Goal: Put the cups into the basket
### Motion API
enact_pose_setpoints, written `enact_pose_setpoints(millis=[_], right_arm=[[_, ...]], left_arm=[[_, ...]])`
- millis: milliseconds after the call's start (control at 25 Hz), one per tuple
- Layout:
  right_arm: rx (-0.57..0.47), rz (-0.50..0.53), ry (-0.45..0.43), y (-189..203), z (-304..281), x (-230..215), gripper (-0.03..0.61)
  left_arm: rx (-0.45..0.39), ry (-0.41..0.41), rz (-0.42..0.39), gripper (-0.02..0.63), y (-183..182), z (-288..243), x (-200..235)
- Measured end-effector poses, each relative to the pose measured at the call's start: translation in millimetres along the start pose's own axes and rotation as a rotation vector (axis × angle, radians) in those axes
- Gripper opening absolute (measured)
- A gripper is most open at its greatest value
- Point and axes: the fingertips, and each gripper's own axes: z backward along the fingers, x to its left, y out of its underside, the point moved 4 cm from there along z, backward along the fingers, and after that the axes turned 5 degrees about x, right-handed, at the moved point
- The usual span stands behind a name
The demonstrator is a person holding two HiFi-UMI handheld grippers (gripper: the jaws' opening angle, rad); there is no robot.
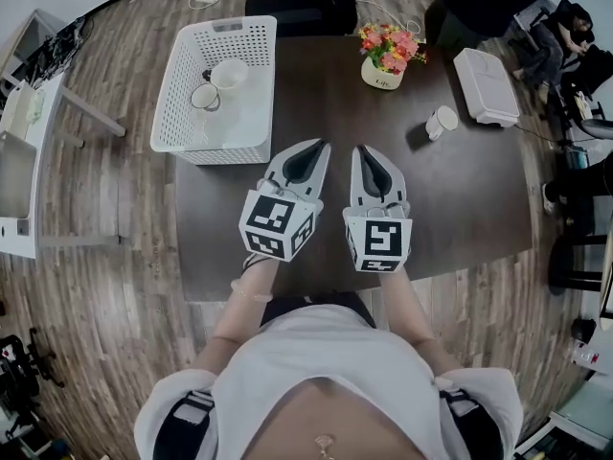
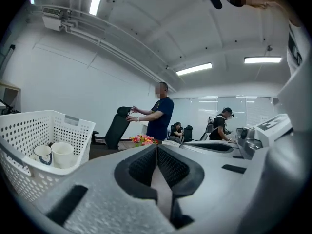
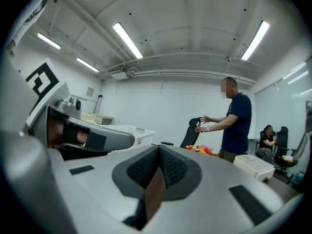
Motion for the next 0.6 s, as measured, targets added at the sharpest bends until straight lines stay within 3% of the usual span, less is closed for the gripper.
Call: enact_pose_setpoints(millis=[120, 320, 600], right_arm=[[0.001, -0.006, 0.053, 3, 16, -2, 0.011], [0.012, -0.154, 0.079, 14, 27, -10, 0.011], [0.024, -0.169, 0.084, 18, 30, -10, 0.011]], left_arm=[[-0.011, 0.006, -0.003, 0.012, 3, -5, -12], [-0.012, 0.016, -0.003, 0.011, 6, -7, -25], [0.004, 0.021, -0.024, 0.011, 8, -5, -29]])
